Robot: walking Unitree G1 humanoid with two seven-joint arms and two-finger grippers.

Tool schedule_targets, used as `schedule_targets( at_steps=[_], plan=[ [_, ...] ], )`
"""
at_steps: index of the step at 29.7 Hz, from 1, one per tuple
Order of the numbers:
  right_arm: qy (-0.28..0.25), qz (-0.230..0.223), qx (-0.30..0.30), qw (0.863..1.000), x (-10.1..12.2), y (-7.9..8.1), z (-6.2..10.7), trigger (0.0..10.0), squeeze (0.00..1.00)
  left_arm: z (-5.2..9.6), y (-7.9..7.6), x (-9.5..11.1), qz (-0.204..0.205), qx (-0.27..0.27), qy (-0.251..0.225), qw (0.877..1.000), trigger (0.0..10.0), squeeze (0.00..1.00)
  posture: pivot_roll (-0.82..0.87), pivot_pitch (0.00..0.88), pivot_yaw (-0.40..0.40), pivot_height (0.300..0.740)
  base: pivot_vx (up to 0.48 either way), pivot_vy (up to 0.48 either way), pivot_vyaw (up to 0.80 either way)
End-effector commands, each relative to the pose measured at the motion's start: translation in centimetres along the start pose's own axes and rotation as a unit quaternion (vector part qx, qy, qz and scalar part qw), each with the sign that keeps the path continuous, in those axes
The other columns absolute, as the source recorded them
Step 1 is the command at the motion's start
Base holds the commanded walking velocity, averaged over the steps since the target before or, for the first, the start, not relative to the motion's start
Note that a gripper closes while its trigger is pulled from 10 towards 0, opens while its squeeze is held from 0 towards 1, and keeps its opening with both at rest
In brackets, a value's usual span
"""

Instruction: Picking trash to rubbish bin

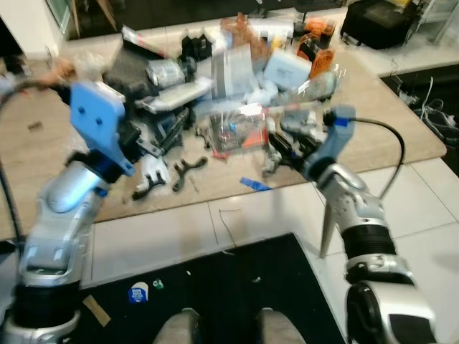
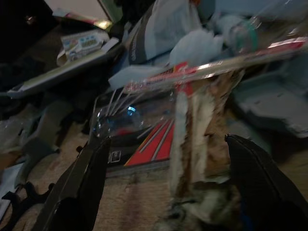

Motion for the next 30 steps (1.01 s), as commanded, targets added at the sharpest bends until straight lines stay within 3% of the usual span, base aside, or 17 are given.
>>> schedule_targets(
  at_steps=[1, 6, 9, 12, 13, 15, 25, 30],
  plan=[
    [-0.002, -0.011, 0.009, 1.0, 0.0, 0.7, 0.3, 10.0, 0.0, 0.9, 0.3, 0.3, -0.021, -0.002, 0.023, 1.0, 10.0, 0.0, -0.07, 0.244, 0.089, 0.74, 0.0, 0.0, 0.0],
    [-0.027, -0.014, 0.035, 0.999, 1.5, 1.7, 0.9, 10.0, 0.0, 2.4, 0.1, 0.5, -0.037, -0.032, 0.069, 0.996, 10.0, 0.0, -0.07, 0.277, 0.1, 0.74, 0.0, 0.0, 0.0],
    [-0.036, -0.013, 0.031, 0.999, 2.4, 1.5, 1.1, 10.0, 0.0, 3.6, -1.0, 0.5, -0.032, -0.096, 0.111, 0.989, 10.0, 0.0, -0.06, 0.293, 0.107, 0.74, 0.0, 0.0, 0.0],
    [-0.039, -0.013, 0.028, 0.999, 2.7, 1.6, 1.4, 10.0, 0.0, 4.2, -1.6, 0.7, -0.029, -0.121, 0.126, 0.984, 10.0, 0.0, -0.06, 0.303, 0.112, 0.74, 0.0, 0.0, 0.0],
    [-0.045, -0.014, 0.022, 0.999, 3.3, 1.6, 1.6, 10.0, 0.0, 5.0, -2.9, 0.9, -0.018, -0.178, 0.153, 0.972, 10.0, 0.0, -0.06, 0.309, 0.115, 0.74, 0.0, 0.0, 0.0],
    [-0.047, -0.017, 0.017, 0.999, 3.5, 1.7, 1.7, 10.0, 0.0, 5.5, -3.8, 0.9, -0.009, -0.203, 0.168, 0.964, 10.0, 0.0, -0.06, 0.314, 0.115, 0.74, 0.0, 0.0, 0.0],
    [-0.042, -0.026, 0.008, 0.999, 3.5, 1.6, 1.8, 10.0, 0.0, 5.7, -4.8, 1.5, 0.004, -0.22, 0.171, 0.961, 10.0, 0.0, -0.05, 0.323, 0.114, 0.74, 0.0, 0.0, 0.0],
    [0.019, -0.026, 0.004, 0.999, 1.5, 1.9, 0.6, 10.0, 0.0, 5.6, -5.0, 2.2, 0.007, -0.21, 0.172, 0.962, 10.0, 0.0, -0.03, 0.34, 0.112, 0.74, 0.0, 0.0, 0.0]
  ],
)
Point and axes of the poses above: a point about 5 cm out from each wrist's last joint towards the gripper, its own z axis pointing back from the gripper into the wrist, its own x axis along the axis of the wrist's last joint, y = z × x, the point moved 1 cm from there along -z, pointing out of the wrist towards the gripper, and after that the axes turned 11 degrees about z, right-handed, at the moved point
